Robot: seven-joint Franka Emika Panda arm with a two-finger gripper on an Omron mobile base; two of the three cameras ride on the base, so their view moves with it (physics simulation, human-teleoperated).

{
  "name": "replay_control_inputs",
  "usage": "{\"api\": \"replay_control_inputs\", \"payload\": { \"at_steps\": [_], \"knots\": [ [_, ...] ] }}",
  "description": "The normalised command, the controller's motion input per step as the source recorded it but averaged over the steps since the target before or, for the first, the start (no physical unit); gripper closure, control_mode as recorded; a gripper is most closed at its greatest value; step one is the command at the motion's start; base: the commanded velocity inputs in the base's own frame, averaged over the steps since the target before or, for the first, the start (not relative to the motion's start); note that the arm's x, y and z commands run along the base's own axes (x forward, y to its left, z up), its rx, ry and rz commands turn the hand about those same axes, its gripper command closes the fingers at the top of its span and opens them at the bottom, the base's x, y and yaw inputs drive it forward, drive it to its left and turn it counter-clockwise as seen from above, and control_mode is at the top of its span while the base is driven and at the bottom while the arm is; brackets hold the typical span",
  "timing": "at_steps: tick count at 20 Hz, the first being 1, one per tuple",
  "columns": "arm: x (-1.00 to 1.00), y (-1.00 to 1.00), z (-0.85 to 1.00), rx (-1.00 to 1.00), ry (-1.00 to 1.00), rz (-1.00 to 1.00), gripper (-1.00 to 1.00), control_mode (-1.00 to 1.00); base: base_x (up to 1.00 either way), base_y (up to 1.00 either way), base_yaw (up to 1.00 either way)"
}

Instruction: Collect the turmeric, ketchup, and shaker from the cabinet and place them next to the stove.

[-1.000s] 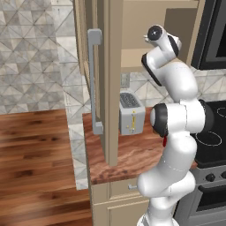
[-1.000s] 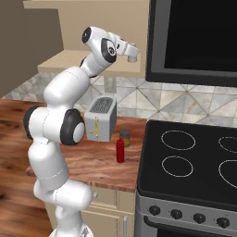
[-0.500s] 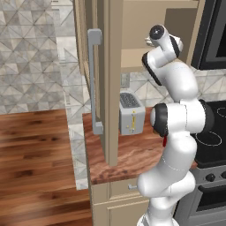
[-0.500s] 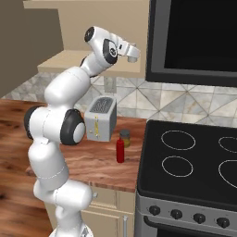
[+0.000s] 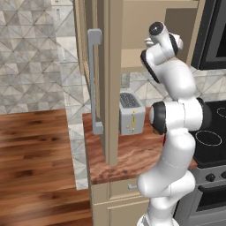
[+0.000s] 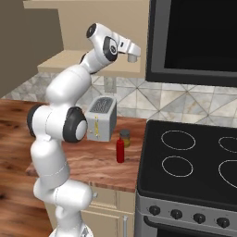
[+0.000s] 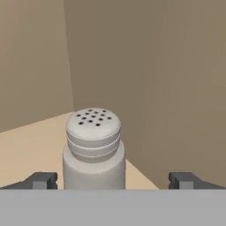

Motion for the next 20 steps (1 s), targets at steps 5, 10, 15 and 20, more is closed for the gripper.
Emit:
{"api": "replay_control_inputs", "payload": {
  "at_steps": [5,10,15,20],
  "knots": [
    [0.11,0.01,-0.02,0.0,0.06,0.0,-1.0,-1.0,0.0,0.0,0.0],
    [0.13,0.01,-0.09,0.0,0.04,0.0,1.0,-1.0,0.0,0.0,0.0],
    [0.1,0.0,-0.1,0.0,0.01,0.0,1.0,-1.0,0.0,0.0,0.0],
    [0.02,0.0,-0.05,0.0,0.0,0.0,1.0,-1.0,0.0,0.0,0.0]
  ]
}}
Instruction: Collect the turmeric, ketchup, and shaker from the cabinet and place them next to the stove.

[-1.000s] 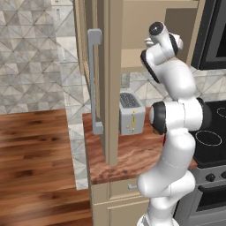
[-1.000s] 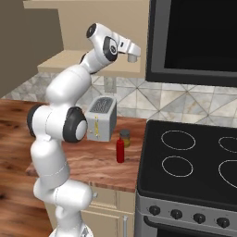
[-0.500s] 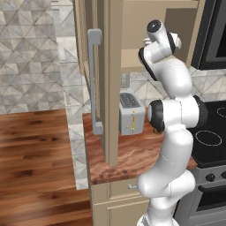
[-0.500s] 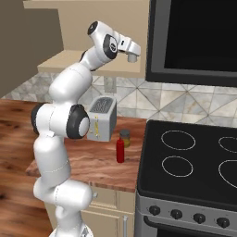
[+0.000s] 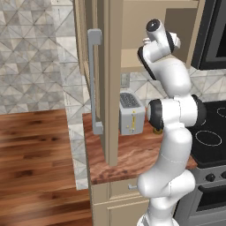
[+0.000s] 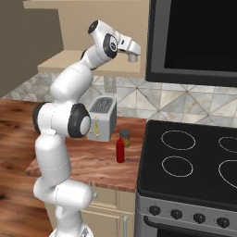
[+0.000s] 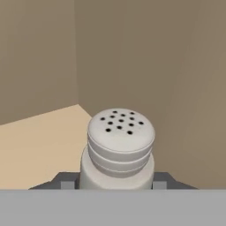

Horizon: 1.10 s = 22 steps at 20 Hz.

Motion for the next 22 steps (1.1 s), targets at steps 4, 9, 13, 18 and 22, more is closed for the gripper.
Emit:
{"api": "replay_control_inputs", "payload": {
  "at_steps": [4,9,13,18,22],
  "knots": [
    [0.0,0.0,-0.05,0.0,0.0,0.0,1.0,-1.0,0.0,0.0,0.0],
    [0.0,0.0,-0.1,0.0,0.0,0.0,1.0,-1.0,0.0,0.0,0.0],
    [-0.22,0.0,-0.3,0.0,0.0,0.0,1.0,-1.0,0.0,0.0,0.0],
    [-0.79,0.01,-0.12,0.0,-0.05,0.0,1.0,-1.0,0.0,0.0,0.0],
    [-0.99,0.09,0.0,0.0,-0.1,0.03,1.0,-1.0,0.0,0.0,0.0]
  ]
}}
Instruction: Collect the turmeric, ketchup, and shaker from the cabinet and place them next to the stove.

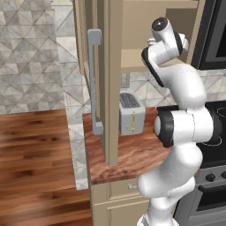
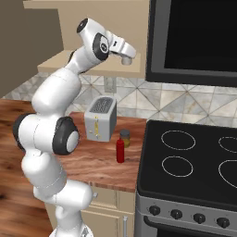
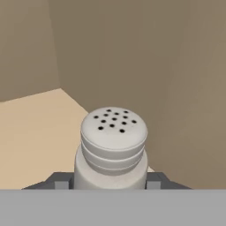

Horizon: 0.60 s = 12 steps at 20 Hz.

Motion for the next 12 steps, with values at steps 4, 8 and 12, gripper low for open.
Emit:
{"api": "replay_control_inputs", "payload": {
  "at_steps": [4,8,12],
  "knots": [
    [-1.0,0.12,0.0,0.0,-0.12,0.08,1.0,-1.0,0.0,0.0,0.0],
    [-1.0,0.0,0.0,0.0,-0.1,0.09,1.0,-1.0,0.0,0.0,0.0],
    [-1.0,-0.06,-0.27,-0.02,-0.03,0.15,1.0,-1.0,0.0,0.0,0.0]
  ]
}}
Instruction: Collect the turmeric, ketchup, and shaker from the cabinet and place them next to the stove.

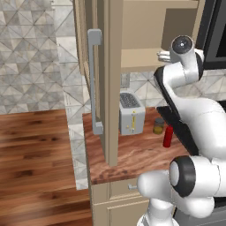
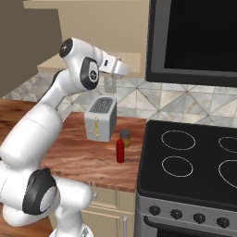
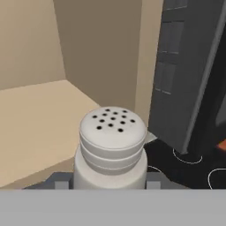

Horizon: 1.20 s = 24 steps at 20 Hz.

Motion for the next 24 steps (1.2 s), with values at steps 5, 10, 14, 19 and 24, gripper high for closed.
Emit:
{"api": "replay_control_inputs", "payload": {
  "at_steps": [5,10,14,19,24],
  "knots": [
    [-0.9,-0.27,-0.63,-0.1,0.01,0.25,1.0,-1.0,0.0,0.0,0.0],
    [-0.71,-0.52,-0.62,-0.05,0.03,0.29,1.0,-1.0,0.0,0.0,0.0],
    [-0.61,-0.42,-0.66,-0.06,0.04,0.31,1.0,-1.0,0.0,0.0,0.0],
    [-0.58,-0.22,-0.69,-0.11,0.08,0.35,1.0,-1.0,0.0,0.0,0.0],
    [-0.58,-0.14,-0.58,-0.14,0.11,0.33,1.0,-1.0,0.0,0.0,0.0]
  ]
}}
